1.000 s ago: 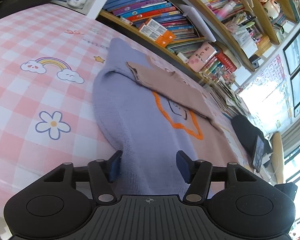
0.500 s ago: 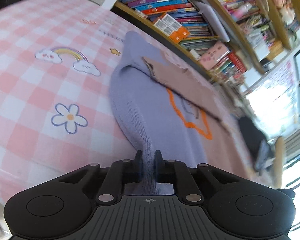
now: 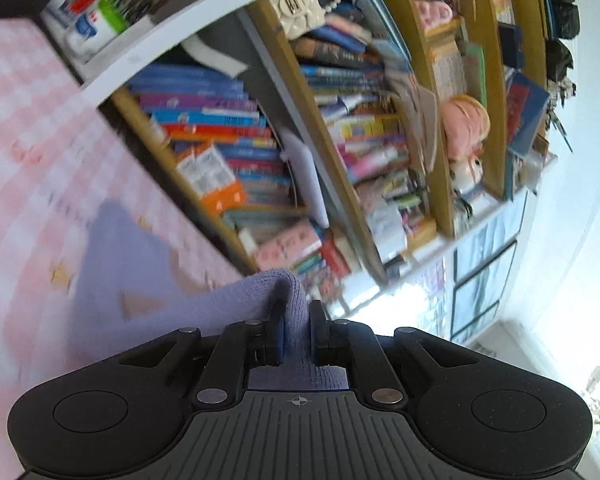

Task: Fold clothes
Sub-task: 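Lift the hem with both grippers and fold it toward the collar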

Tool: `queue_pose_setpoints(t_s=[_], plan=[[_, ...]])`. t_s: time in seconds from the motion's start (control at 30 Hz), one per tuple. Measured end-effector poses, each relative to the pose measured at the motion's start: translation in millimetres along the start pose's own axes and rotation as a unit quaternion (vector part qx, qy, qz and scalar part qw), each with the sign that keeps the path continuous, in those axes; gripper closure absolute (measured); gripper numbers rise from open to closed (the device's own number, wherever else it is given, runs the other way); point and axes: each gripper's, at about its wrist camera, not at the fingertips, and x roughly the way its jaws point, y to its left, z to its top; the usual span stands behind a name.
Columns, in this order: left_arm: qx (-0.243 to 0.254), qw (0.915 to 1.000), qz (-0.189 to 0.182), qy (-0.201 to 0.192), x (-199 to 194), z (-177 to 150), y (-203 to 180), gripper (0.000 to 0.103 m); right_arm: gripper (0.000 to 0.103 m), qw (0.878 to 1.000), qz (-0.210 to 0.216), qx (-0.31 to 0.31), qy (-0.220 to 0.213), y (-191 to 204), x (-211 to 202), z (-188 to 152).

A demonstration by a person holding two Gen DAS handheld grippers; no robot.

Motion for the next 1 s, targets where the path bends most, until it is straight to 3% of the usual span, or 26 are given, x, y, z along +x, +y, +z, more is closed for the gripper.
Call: queue_pose_setpoints(t_s=[0.17,0.3,0.33,0.4,0.47,0.6,0.63,0.7,0.73,0.77,1.0], plan=[[-0.018,0.9995,0.025,0.0,43.5,29.3,30.1,0.091,0.093,0.998,-0.06,-0.001,0.022,-30.3,55.8,36.8],[-0.016,0.998,0.061,0.01,73.7,40.6,55.2,0.087,0.092,0.99,-0.131,-0.003,0.058,-66.5,84.4,40.4],[-0.008,0.9974,0.071,0.012,77.8,40.0,59.4,0.084,0.091,0.987,-0.148,-0.001,0.067,-76.1,89.8,39.3],[0.004,0.9961,0.087,0.008,82.1,39.4,66.4,0.063,0.089,0.981,-0.177,0.006,0.084,-95.0,98.6,36.4],[0.014,0.9951,0.098,-0.008,81.2,40.0,71.0,0.051,0.086,0.976,-0.195,0.021,0.095,-111.7,102.7,33.8],[0.058,0.9899,0.117,-0.056,67.0,39.0,69.7,0.051,0.086,0.976,-0.198,0.002,0.085,-114.3,101.8,41.3],[0.082,0.9865,0.125,-0.067,63.8,37.7,65.6,0.051,0.084,0.976,-0.2,-0.011,0.081,-112.7,100.6,42.3],[0.132,0.9764,0.148,-0.085,58.7,33.9,55.3,0.051,0.067,0.976,-0.201,-0.037,0.073,-109.5,98.1,44.3],[0.154,0.9719,0.154,-0.089,59.0,30.8,50.2,0.051,0.053,0.976,-0.202,-0.05,0.069,-107.9,96.9,45.3],[0.174,0.9693,0.152,-0.085,61.9,27.4,45.6,0.051,0.043,0.975,-0.203,-0.062,0.065,-106.4,95.7,46.3],[0.241,0.9577,0.157,0.0,100.6,6.9,33.9,0.051,0.042,0.967,-0.212,-0.135,0.028,-96.2,81.0,57.6]])
